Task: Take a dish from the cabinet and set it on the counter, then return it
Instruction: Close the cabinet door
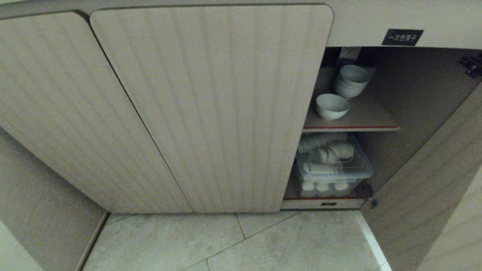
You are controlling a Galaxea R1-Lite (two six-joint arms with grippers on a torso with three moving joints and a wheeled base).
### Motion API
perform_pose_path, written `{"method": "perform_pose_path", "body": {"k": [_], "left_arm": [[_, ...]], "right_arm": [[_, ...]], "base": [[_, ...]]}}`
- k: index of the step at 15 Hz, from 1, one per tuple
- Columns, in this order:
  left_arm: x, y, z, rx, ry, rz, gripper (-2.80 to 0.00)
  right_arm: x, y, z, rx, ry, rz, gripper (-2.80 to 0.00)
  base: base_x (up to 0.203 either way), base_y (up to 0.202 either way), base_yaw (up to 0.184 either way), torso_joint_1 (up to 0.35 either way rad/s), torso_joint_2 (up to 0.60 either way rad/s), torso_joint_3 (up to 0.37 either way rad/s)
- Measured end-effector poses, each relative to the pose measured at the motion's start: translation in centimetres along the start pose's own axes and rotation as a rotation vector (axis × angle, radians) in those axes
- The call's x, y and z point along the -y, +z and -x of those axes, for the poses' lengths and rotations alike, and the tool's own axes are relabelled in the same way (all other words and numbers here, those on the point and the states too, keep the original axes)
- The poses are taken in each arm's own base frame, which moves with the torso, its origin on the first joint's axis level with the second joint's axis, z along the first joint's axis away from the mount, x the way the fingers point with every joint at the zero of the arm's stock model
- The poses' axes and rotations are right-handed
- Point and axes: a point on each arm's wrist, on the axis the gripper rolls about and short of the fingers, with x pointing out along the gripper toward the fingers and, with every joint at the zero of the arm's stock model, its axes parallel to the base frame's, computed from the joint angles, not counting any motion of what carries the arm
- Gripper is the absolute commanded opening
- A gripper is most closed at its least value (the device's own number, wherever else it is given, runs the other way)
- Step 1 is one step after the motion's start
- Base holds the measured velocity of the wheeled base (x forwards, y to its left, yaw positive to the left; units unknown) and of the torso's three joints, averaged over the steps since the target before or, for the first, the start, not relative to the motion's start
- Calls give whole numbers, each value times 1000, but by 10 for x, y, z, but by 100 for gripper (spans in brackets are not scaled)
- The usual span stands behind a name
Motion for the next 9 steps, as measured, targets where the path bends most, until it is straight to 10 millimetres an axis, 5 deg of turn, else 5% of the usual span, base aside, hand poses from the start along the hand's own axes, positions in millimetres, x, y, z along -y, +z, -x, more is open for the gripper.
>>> {"method": "perform_pose_path", "body": {"k": [6, 9], "left_arm": [[0, 0, 0, 0, -1, 4, -280], [0, 0, 0, 1, 0, 3, -280]], "right_arm": [[0, 0, 0, 0, -1, 0, -280], [0, 0, 0, -1, 1, 0, -280]], "base": [[-187, 0, 0, 2, 3, 1], [-40, 0, 1, 0, 1, 1]]}}
